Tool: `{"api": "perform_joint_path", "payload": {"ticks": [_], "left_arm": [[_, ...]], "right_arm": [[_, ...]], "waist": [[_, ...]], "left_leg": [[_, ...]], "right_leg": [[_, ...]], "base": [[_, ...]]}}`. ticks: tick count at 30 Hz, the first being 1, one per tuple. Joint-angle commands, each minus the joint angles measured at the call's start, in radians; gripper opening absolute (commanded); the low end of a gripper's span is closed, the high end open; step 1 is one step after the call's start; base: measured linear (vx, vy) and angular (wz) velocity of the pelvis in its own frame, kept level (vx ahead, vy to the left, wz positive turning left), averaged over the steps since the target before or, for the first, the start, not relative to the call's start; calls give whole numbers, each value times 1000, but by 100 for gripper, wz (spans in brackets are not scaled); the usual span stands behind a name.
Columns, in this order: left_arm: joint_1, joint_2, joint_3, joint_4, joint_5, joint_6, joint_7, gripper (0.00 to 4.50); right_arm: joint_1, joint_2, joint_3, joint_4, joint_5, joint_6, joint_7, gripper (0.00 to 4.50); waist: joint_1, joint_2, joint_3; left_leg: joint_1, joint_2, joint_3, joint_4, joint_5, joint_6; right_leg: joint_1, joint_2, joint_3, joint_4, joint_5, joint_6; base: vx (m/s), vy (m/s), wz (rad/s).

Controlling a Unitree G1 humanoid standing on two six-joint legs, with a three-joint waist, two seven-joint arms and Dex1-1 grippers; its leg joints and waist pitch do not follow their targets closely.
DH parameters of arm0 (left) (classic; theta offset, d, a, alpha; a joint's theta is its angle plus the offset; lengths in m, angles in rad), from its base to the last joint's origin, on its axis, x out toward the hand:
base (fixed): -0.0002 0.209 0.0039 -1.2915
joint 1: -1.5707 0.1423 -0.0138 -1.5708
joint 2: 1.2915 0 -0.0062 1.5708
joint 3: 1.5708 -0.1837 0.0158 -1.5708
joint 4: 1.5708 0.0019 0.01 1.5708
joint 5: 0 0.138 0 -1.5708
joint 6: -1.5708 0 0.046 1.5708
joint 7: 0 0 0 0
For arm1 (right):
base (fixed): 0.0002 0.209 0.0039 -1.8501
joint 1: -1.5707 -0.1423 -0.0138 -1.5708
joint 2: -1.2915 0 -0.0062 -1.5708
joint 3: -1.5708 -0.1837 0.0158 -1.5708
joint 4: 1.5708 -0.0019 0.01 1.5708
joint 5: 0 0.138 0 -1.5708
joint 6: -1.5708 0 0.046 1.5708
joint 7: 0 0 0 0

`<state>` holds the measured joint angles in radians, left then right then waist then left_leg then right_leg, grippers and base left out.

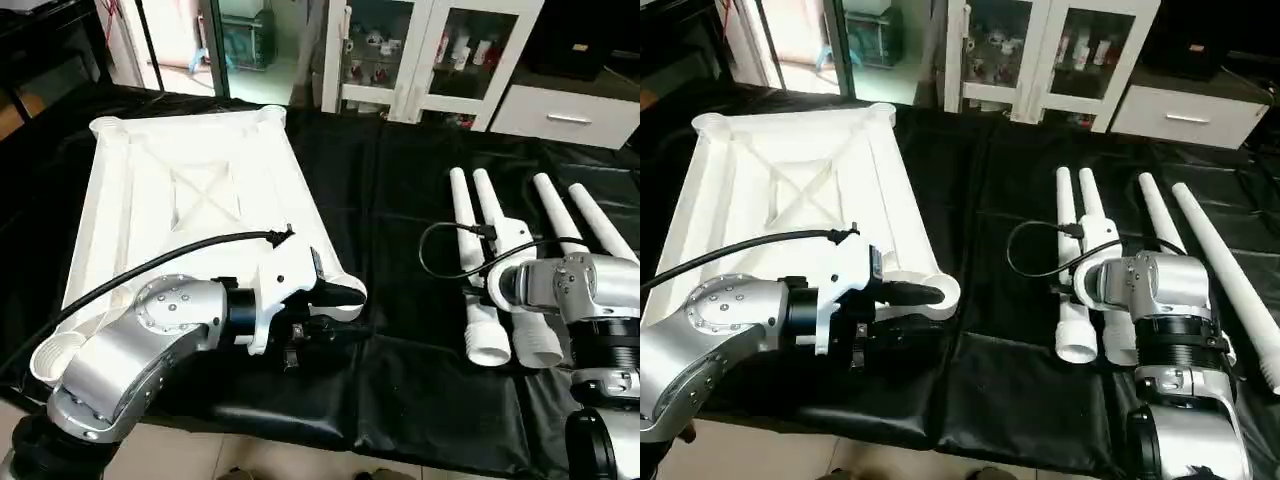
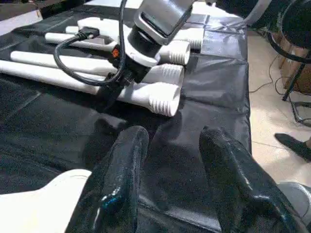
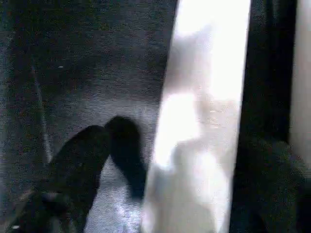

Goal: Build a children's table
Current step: Pick table leg

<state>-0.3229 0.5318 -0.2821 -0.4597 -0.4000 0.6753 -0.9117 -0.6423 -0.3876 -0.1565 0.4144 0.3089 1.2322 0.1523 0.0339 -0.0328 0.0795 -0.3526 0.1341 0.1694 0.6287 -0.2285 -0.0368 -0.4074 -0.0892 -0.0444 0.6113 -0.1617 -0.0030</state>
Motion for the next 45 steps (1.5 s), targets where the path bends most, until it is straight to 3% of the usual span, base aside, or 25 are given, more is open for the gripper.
{"api": "perform_joint_path", "payload": {"ticks": [1,21,30,32,34,36,39,43,44,45], "left_arm": [[-11,8,-9,-19,-7,6,-4,213],[-6,13,-13,-32,-21,26,2,213],[-22,11,23,-27,-35,41,20,213],[-44,-16,56,7,-31,43,62,213],[-113,-92,128,110,-19,98,197,248],[-181,-150,200,214,-9,121,314,261],[-235,-215,293,255,-86,142,373,286],[-283,-274,352,249,-168,163,409,306],[-315,-311,372,235,-240,187,413,318],[-316,-312,373,235,-241,188,413,332]], "right_arm": [[1,-7,3,8,-3,1,2,381],[23,10,19,15,-16,-1,37,205],[3,17,-19,-3,-6,-6,33,181],[-9,25,-41,-43,12,-11,35,181],[-24,36,-58,-107,42,-44,58,181],[-36,46,-64,-170,65,-80,82,181],[-43,58,-73,-251,92,-137,109,181],[-54,70,-91,-338,132,-189,150,181],[-45,51,-53,-421,139,-262,218,181],[-44,50,-51,-423,138,-265,220,181]], "waist": [[1,-8,-68],[4,-15,-74],[4,-16,-73],[6,-12,-75],[6,-11,-77],[8,-16,-78],[12,-20,-78],[25,-21,-85],[32,-24,-89],[37,-24,-92]], "left_leg": [[-1,71,-20,-89,-123,-39],[-1,72,-19,-87,-105,-41],[-2,71,-20,-88,-125,-50],[-2,72,-21,-88,-119,-51],[0,69,-19,-84,-111,-54],[-2,66,-20,-84,-131,-45],[-4,70,-23,-85,-118,-36],[-3,72,-17,-80,-40,-3],[-5,72,-16,-76,-15,12],[-5,73,-15,-74,4,18]], "right_leg": [[48,-55,44,-62,-280,-210],[48,-57,44,-58,-269,-209],[48,-56,43,-60,-290,-200],[49,-56,44,-58,-276,-201],[49,-53,44,-57,-250,-207],[54,-53,44,-61,-255,-201],[53,-61,42,-64,-291,-183],[50,-55,40,-49,-163,-231],[52,-57,40,-43,-121,-244],[52,-58,40,-39,-93,-251]], "base": [[0,0,0],[0,0,0],[0,0,0],[0,0,0],[0,0,0],[0,0,0],[0,0,0],[0,0,0],[0,0,0],[0,0,0]]}}
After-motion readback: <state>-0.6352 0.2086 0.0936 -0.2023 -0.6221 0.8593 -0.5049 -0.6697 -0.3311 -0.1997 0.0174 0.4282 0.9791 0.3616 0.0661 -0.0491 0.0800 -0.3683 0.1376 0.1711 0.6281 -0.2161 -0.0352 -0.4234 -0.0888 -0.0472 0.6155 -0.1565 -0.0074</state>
